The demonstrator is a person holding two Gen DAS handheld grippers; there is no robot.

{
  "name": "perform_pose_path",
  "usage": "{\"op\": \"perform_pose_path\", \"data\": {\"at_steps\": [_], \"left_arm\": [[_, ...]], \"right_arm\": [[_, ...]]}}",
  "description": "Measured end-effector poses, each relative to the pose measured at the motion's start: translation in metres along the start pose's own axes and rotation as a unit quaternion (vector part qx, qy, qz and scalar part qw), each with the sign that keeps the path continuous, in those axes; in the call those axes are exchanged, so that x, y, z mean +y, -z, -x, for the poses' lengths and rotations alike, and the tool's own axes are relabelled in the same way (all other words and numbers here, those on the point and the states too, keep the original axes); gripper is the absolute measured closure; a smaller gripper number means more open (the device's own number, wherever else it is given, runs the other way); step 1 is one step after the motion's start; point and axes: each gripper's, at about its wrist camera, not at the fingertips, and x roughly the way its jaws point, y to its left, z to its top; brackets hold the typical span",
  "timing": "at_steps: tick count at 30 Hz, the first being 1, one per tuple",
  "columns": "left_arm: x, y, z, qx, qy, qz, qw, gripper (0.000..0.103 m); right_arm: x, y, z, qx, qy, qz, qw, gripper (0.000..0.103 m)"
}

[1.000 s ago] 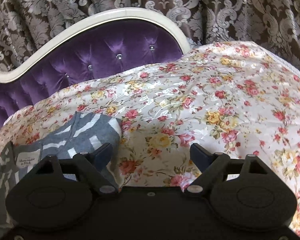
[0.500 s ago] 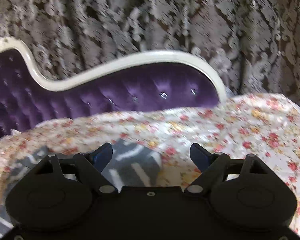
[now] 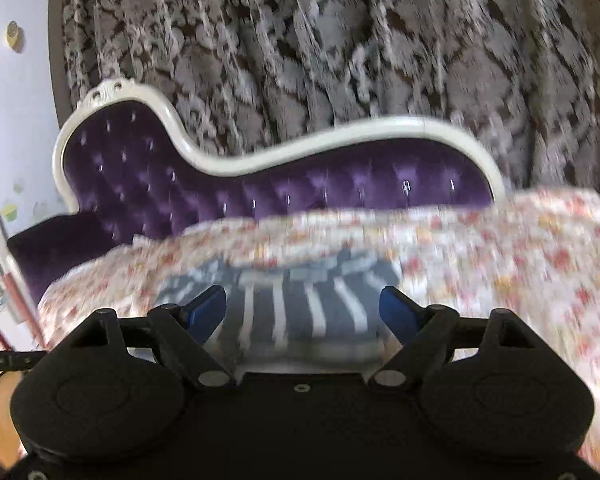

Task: Fold small clothes
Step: 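Move both grippers to the ribbed hem end of the folded cardigan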

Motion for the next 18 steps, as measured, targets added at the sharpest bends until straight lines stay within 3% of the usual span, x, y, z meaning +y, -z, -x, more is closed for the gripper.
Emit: {"op": "perform_pose_path", "data": {"at_steps": [7,12,14,18], "left_arm": [[-0.012,0.048,0.016,0.042,0.012,-0.019,0.9989,0.009],[-0.018,0.066,0.023,0.058,0.026,-0.022,0.9977,0.009],[-0.018,0.069,0.024,0.063,0.031,-0.024,0.9973,0.009],[-0.021,0.073,0.024,0.071,0.034,-0.032,0.9964,0.009]], "right_arm": [[-0.003,0.05,0.032,0.078,0.01,-0.016,0.997,0.017],[-0.005,0.077,0.039,0.127,0.003,-0.04,0.991,0.018],[-0.005,0.086,0.04,0.137,0.007,-0.044,0.99,0.023],[-0.001,0.089,0.037,0.15,0.012,-0.033,0.988,0.024]]}}
